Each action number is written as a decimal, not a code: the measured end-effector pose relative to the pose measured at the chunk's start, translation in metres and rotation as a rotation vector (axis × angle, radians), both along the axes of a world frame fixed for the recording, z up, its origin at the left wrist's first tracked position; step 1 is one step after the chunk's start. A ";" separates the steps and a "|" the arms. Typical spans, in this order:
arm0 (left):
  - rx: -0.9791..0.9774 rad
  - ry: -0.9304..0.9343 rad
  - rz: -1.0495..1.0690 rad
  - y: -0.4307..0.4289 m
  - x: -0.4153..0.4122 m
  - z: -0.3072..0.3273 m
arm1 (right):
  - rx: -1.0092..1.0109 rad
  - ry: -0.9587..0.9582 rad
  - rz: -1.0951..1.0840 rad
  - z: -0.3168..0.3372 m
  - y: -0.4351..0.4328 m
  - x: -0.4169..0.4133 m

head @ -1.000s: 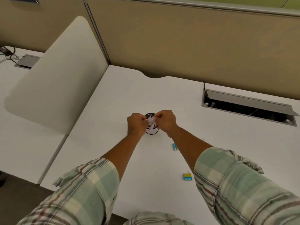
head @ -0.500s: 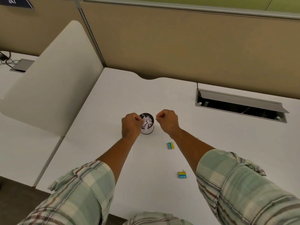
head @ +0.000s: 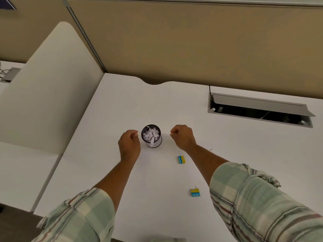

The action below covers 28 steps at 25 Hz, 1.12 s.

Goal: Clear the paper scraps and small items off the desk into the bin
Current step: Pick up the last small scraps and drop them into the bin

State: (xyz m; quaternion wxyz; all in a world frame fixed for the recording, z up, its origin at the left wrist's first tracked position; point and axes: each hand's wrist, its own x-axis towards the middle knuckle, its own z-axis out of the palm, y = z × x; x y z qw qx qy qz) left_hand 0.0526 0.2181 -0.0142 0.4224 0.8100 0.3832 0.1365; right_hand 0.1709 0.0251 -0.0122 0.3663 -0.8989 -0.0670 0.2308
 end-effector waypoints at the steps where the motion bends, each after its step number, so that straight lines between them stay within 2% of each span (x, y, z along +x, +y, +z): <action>1: 0.008 0.036 -0.025 0.004 -0.001 -0.008 | -0.011 0.002 0.011 -0.006 0.002 0.003; 6: 0.048 0.287 -0.250 0.023 -0.011 -0.041 | -0.057 -0.010 0.103 -0.033 0.021 0.014; 10: 0.248 0.448 -0.462 0.029 -0.006 -0.056 | -0.125 -0.023 0.193 -0.051 0.036 0.024; 14: 0.379 0.488 -0.531 0.030 0.002 -0.063 | -0.241 -0.105 0.362 -0.064 0.044 0.030; 20: 0.446 0.496 -0.520 0.024 -0.001 -0.069 | -0.270 -0.142 0.398 -0.070 0.037 0.026; 22: 0.443 0.509 -0.534 0.025 -0.001 -0.068 | -0.203 -0.123 0.325 -0.064 0.035 0.025; 25: 0.435 0.530 -0.543 0.023 0.000 -0.065 | 0.041 -0.089 0.032 -0.044 0.033 0.023; 28: 0.419 0.545 -0.539 0.018 -0.001 -0.061 | 0.242 -0.159 -0.017 -0.019 0.033 0.017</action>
